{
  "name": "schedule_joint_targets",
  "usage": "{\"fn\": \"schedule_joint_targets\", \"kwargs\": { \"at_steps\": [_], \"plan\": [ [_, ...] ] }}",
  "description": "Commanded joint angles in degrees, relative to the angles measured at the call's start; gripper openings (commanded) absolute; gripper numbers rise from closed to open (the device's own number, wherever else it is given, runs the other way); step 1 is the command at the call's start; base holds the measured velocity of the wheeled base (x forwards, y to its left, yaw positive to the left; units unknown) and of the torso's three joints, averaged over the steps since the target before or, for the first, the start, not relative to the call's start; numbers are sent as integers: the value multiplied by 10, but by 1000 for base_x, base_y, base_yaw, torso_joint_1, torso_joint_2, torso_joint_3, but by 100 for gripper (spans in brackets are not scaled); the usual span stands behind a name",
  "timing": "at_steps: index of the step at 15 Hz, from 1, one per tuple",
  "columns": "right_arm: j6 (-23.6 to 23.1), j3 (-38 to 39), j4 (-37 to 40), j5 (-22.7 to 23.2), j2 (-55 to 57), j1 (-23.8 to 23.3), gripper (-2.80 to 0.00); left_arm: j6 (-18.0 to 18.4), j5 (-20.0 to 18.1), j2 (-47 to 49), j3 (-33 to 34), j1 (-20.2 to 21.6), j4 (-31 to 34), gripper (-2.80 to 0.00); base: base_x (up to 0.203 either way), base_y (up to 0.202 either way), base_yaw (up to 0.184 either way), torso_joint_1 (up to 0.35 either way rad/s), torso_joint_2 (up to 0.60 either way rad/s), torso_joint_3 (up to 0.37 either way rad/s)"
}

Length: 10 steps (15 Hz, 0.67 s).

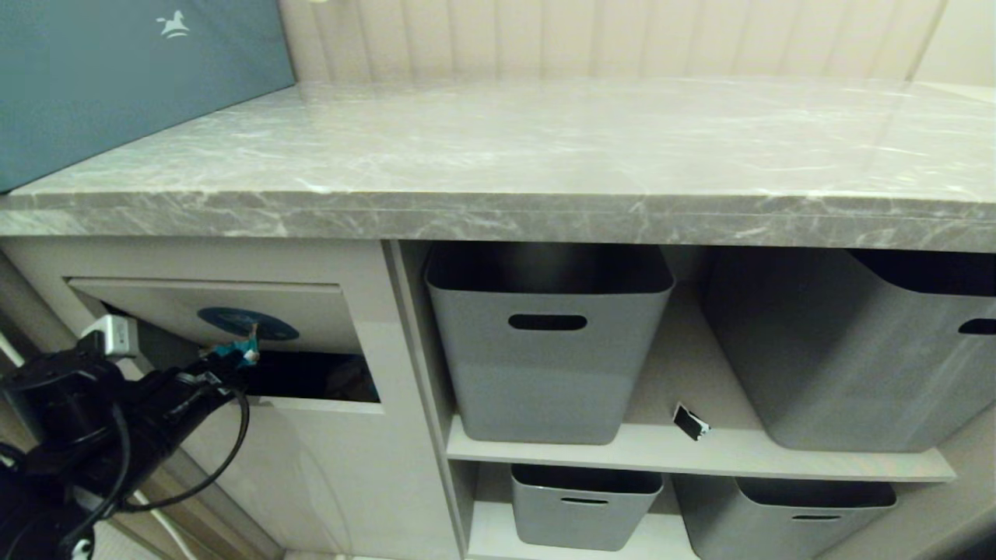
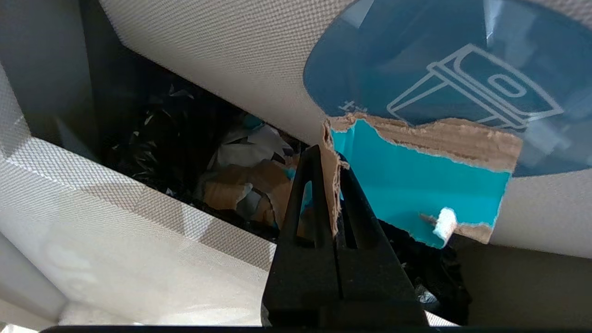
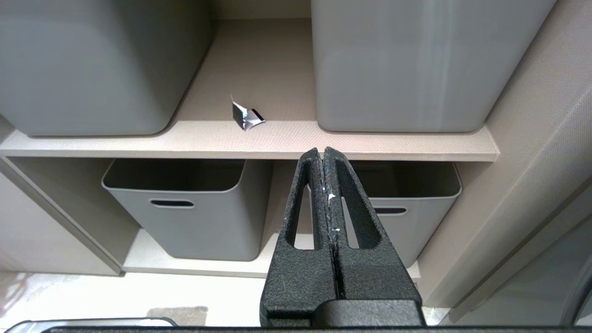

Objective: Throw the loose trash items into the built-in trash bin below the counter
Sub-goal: Put the garbage in the trash can

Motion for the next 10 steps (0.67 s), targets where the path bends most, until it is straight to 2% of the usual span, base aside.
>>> {"fn": "schedule_joint_targets", "kwargs": {
  "at_steps": [1,6,7,8,10],
  "plan": [
    [0,1,0,0,0,0,-280,-2,0,3,-1,0,-5,-280,0,0,0,0,0,0],
    [0,1,0,0,0,0,-280,-1,0,22,-47,-1,-4,-280,0,0,0,0,0,0],
    [0,1,0,0,0,0,-280,-1,0,22,-48,-3,-3,-232,0,0,0,0,0,0],
    [0,1,0,0,0,0,-280,-2,0,22,-48,-5,-3,0,0,0,0,0,0,0],
    [0,1,0,0,0,0,-280,-2,0,22,-48,-5,-4,0,0,0,0,0,0,0]
  ]
}}
